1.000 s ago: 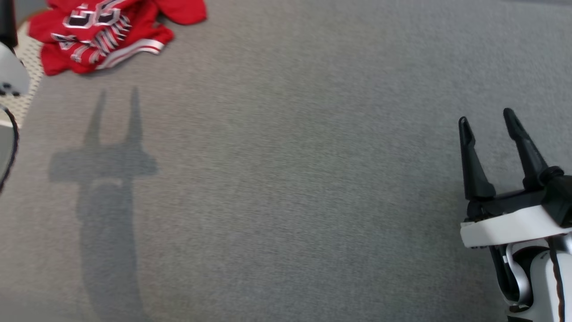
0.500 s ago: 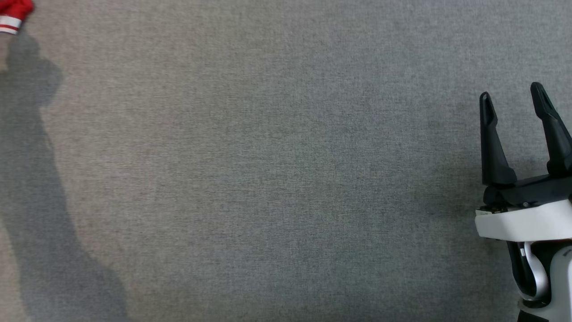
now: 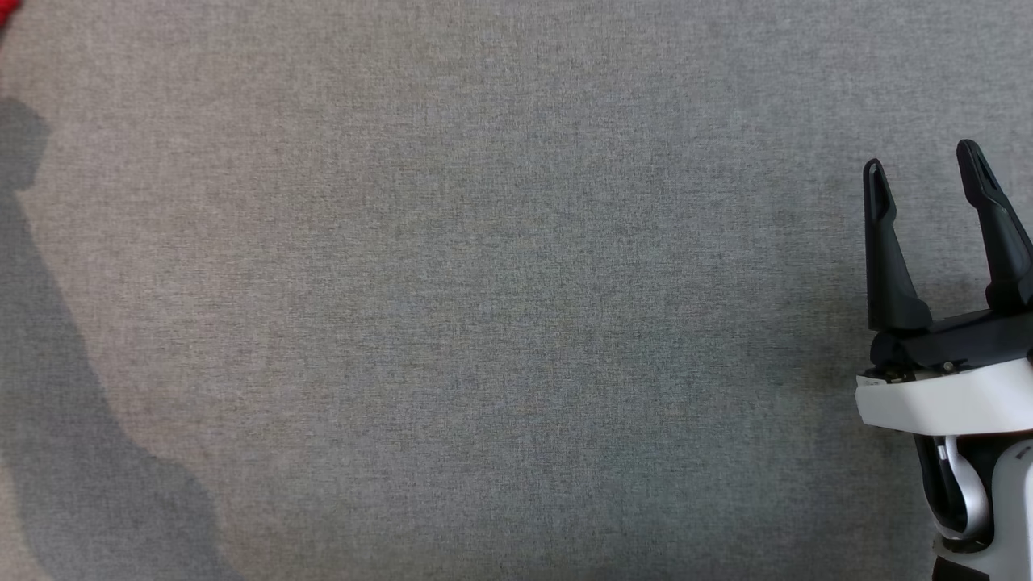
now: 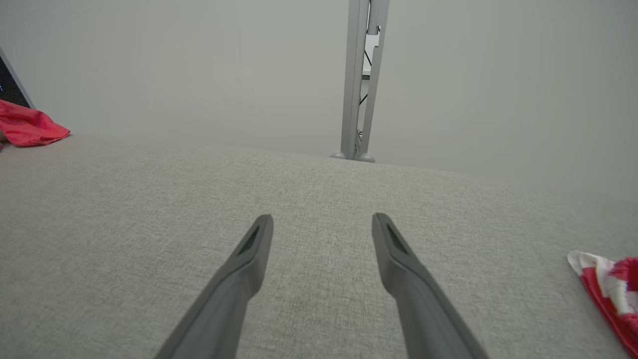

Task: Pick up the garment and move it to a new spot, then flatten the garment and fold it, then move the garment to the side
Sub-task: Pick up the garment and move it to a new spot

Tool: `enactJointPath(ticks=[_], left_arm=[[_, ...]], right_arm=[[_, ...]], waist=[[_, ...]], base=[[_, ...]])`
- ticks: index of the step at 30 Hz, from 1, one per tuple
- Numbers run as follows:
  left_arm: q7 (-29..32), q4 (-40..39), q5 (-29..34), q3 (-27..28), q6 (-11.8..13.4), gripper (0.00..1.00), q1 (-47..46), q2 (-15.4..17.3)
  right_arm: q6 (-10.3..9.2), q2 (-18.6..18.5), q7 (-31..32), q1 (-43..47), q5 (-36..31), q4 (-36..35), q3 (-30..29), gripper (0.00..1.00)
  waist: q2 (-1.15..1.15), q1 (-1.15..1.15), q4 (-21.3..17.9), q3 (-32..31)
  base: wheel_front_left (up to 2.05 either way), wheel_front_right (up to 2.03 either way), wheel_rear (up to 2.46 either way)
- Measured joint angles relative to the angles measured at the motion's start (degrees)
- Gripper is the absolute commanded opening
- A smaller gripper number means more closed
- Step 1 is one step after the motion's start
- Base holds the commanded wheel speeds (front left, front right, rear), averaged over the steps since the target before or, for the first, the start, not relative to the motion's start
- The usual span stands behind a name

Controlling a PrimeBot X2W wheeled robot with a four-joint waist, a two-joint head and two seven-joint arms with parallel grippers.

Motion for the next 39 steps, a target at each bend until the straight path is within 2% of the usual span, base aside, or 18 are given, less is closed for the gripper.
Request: enactJointPath(ticks=[11, 17, 21, 27, 30, 34, 39], left_arm=[[-1.6, -1.2, 1.0, -2.6, -1.0, 0.0, -2.4, -0.8], [-1.6, -4.1, 1.5, -5.5, -4.2, 0.0, -3.4, -2.6], [-0.9, -7.1, 1.6, -8.5, -5.9, 0.0, -3.4, -5.5], [-0.7, -15.0, 0.4, -15.4, -7.1, 0.0, -0.5, -9.9], [-0.5, -20.3, -2.7, -20.8, -7.3, 0.0, 3.2, -12.2], [-0.9, -27.3, -6.2, -26.3, -7.3, 0.0, 7.1, -13.2], [-3.3, -32.7, -9.3, -30.2, -7.3, 0.0, 11.8, -15.2]], right_arm=[[0.0, 0.0, -2.6, 0.5, 2.5, 5.3, 0.4, 1.0], [0.0, 0.0, -4.4, 2.0, 4.2, 9.1, -0.1, 1.0], [0.0, 0.0, -5.2, 3.6, 5.2, 11.2, -0.5, 1.0], [0.0, 0.0, -6.1, 6.2, 6.4, 13.0, -1.6, 1.0], [0.0, 0.0, -6.2, 7.3, 6.5, 13.4, -2.3, 1.0], [0.0, 0.0, -6.3, 8.7, 6.9, 13.5, -3.2, 1.0], [0.0, 0.0, -6.3, 9.5, 7.1, 13.4, -3.6, 1.0]], waist=[[0.0, 0.0, 0.0, -7.0], [0.0, 0.0, -0.8, -13.5], [0.0, 0.0, -1.5, -18.2], [0.0, 0.0, -3.0, -24.8], [0.0, 0.0, -4.0, -27.5], [0.0, 0.0, -6.4, -29.7], [0.0, 0.0, -9.7, -30.5]], base=[[0.0, 0.0, 0.0], [0.0, 0.0, 0.0], [0.0, 0.0, 0.0], [0.0, 0.0, 0.0], [0.0, 0.0, 0.0], [0.0, 0.0, 0.0], [0.0, 0.0, 0.0]])
